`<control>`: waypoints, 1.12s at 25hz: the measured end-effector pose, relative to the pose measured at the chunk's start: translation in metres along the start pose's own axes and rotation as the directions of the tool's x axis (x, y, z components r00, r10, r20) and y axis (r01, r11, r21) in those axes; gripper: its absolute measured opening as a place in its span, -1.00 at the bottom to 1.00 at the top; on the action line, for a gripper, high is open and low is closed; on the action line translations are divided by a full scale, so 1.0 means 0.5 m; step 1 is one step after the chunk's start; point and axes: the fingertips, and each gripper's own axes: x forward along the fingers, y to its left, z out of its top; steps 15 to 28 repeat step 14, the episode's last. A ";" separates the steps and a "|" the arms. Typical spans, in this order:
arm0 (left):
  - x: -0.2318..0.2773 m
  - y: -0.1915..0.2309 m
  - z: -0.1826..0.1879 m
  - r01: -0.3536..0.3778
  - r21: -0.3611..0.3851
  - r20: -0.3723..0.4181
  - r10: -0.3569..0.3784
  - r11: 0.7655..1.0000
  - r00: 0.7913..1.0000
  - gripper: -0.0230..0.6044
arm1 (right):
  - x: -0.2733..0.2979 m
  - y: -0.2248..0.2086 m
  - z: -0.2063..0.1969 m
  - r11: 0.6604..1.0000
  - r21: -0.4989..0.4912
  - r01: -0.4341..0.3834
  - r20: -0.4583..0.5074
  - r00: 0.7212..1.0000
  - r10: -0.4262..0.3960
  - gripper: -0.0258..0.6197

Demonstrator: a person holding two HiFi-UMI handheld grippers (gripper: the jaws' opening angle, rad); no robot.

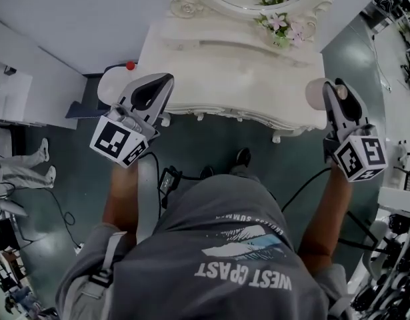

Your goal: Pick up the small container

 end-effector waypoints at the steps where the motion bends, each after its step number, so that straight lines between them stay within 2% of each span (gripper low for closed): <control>1: 0.000 -0.001 0.000 0.001 -0.001 0.000 -0.001 1.000 1.000 -0.88 | -0.002 0.000 0.000 1.000 -0.001 0.003 -0.001 1.000 -0.003 -0.44; 28: -0.010 0.013 -0.013 0.003 -0.010 0.007 -0.003 1.000 1.000 -0.88 | -0.006 0.013 -0.003 1.000 -0.009 0.020 -0.010 1.000 -0.020 -0.44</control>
